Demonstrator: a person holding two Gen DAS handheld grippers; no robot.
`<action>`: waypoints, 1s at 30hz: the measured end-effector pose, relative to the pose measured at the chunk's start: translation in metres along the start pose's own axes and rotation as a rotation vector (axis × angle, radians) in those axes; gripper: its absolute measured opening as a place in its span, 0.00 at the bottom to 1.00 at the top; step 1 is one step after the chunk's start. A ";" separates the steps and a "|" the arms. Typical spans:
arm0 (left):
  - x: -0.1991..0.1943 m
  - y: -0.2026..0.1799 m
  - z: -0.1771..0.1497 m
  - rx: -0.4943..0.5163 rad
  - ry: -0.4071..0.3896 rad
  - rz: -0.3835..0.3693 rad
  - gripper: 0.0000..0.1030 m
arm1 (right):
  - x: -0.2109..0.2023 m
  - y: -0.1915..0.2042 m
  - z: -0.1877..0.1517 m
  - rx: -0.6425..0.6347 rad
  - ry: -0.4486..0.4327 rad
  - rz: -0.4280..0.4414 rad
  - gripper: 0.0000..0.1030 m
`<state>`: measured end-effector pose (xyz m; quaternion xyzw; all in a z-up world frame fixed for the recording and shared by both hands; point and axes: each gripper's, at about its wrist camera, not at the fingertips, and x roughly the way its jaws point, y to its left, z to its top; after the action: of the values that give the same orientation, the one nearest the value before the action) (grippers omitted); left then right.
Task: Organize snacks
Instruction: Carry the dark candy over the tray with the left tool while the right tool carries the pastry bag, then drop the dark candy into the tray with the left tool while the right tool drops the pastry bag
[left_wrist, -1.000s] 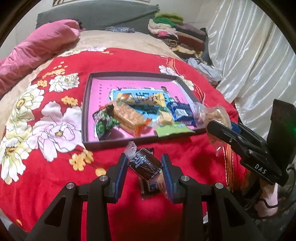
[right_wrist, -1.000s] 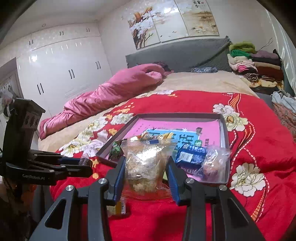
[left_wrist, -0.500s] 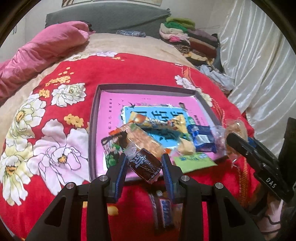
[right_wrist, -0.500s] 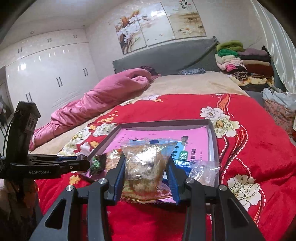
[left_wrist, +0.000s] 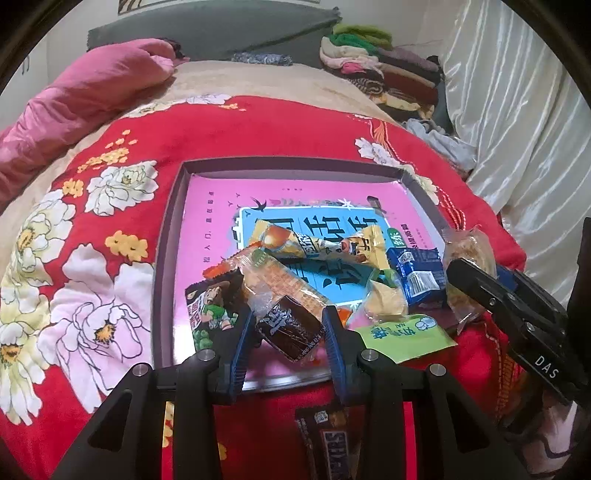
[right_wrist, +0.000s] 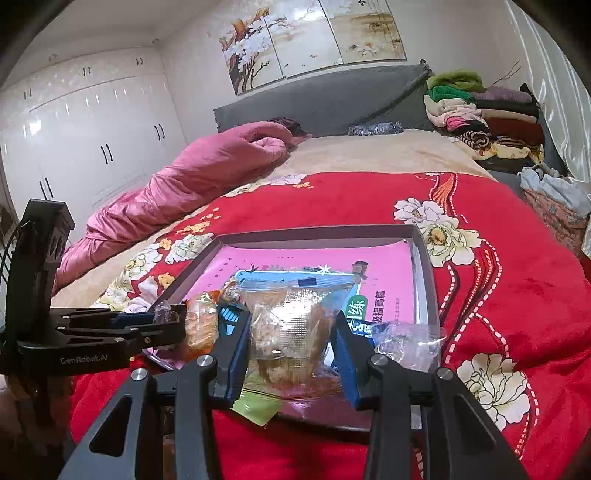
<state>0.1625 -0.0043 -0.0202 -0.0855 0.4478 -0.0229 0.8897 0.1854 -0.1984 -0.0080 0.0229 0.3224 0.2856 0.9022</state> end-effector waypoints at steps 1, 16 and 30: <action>0.002 0.000 0.000 0.001 0.002 0.003 0.37 | 0.002 0.000 -0.001 0.000 0.006 -0.001 0.41; 0.009 0.002 -0.002 -0.010 0.013 -0.001 0.37 | 0.020 0.004 -0.008 -0.024 0.073 -0.022 0.43; -0.004 0.005 -0.002 -0.030 0.000 -0.025 0.52 | 0.009 0.005 -0.003 -0.029 0.035 -0.027 0.55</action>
<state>0.1581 0.0007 -0.0190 -0.1046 0.4471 -0.0270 0.8880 0.1870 -0.1898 -0.0141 0.0004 0.3343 0.2786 0.9004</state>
